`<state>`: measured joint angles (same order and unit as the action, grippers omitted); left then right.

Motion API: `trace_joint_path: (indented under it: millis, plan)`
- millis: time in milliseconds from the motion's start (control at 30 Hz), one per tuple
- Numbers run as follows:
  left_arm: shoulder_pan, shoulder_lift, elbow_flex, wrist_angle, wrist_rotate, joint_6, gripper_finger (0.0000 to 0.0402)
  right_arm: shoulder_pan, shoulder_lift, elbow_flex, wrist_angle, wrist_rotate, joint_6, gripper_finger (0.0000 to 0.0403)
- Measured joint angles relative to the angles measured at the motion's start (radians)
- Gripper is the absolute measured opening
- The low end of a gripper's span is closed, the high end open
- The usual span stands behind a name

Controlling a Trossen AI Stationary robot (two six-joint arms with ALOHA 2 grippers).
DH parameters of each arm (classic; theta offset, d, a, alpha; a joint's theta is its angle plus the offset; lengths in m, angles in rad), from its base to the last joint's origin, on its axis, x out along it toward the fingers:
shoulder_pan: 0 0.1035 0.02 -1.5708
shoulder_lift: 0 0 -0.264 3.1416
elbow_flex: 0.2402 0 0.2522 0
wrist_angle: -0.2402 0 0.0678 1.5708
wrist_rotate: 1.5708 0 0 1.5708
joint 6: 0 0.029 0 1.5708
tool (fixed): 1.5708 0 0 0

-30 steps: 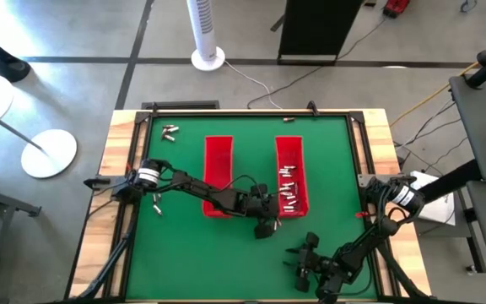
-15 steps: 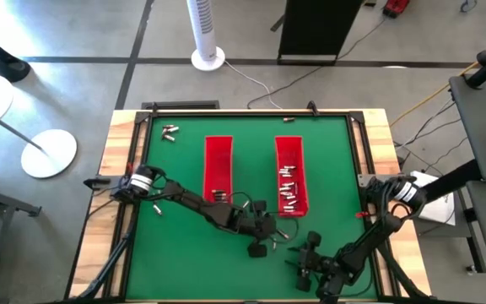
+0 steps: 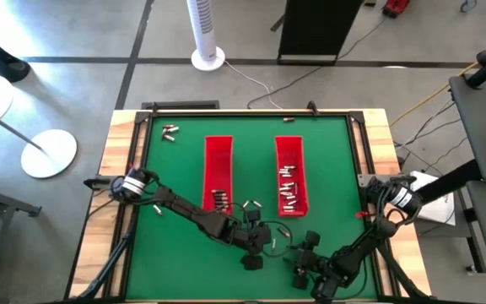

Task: Sort batteries
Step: Put the silver battery into the right red bin

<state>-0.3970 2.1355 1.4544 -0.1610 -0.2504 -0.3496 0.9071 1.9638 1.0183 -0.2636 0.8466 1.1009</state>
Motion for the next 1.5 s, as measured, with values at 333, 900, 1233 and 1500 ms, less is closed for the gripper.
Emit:
trace_joint_path:
  millis: [333, 900, 1233, 1500]
  plan:
    - [0.007, 0.045, 0.0, 0.058, -0.005, -0.23, 0.0058, -0.011, 0.006, 0.001, 0.034, -0.018, -0.008, 0.0189]
    - [-0.039, 0.054, 0.074, -0.097, -0.262, -0.534, 0.019, -0.004, 0.008, 0.0, 0.038, -0.027, 0.007, 0.0189]
    - [-0.07, 0.106, 0.073, -0.02, -0.308, -0.576, 0.0185, -0.002, 0.009, 0.0, 0.041, -0.027, 0.007, 0.0189]
    - [-0.082, 0.191, 0.18, -0.094, -0.293, -0.562, 0.0185, 0.002, 0.009, 0.0, 0.04, -0.027, 0.002, 0.0189]
